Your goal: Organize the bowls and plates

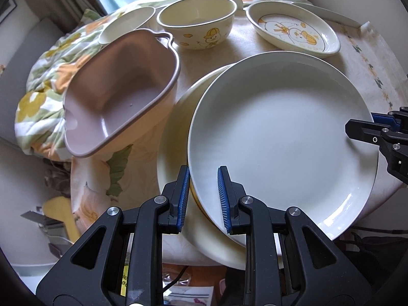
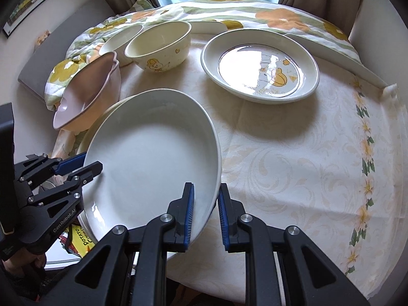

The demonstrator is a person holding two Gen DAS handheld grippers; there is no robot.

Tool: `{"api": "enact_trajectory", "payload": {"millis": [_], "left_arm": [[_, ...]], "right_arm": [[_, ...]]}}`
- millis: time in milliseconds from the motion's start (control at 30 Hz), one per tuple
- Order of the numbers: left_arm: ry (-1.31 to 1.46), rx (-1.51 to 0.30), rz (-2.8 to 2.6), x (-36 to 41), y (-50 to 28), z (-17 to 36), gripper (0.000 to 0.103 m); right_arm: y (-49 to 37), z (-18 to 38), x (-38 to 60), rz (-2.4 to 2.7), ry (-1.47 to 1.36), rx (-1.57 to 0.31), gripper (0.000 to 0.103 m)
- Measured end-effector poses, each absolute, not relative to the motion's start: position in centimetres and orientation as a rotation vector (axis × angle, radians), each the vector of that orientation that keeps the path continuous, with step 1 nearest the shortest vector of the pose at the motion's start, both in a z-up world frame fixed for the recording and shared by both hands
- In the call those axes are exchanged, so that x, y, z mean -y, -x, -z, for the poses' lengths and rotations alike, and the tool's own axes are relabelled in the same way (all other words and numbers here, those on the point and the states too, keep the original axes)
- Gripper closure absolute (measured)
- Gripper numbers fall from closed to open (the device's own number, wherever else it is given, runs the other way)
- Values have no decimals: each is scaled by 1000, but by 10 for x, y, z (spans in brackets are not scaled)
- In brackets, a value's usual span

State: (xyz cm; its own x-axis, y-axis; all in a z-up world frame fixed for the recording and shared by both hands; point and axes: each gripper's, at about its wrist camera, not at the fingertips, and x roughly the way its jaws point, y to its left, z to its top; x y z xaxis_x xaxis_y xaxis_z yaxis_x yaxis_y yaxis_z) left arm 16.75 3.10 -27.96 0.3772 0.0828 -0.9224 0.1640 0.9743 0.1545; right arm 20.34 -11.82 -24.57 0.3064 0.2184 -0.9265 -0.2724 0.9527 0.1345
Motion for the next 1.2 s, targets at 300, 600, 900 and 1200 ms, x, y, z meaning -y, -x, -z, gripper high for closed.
{"api": "enact_trajectory", "payload": {"millis": [300, 600, 900, 1200], "left_arm": [[-261, -1173, 24, -34, -163, 279, 83], [-315, -1139, -15, -30, -153, 275, 83], [-281, -1143, -7, -33, -152, 272, 83], [-270, -1012, -40, -23, -150, 225, 83]], "right_arm": [[-199, 247, 104, -294, 156, -1195, 86], [-195, 248, 100, -272, 185, -1183, 86], [-192, 249, 99, -267, 177, -1185, 86], [-187, 229, 128, -249, 0, -1119, 80]]}}
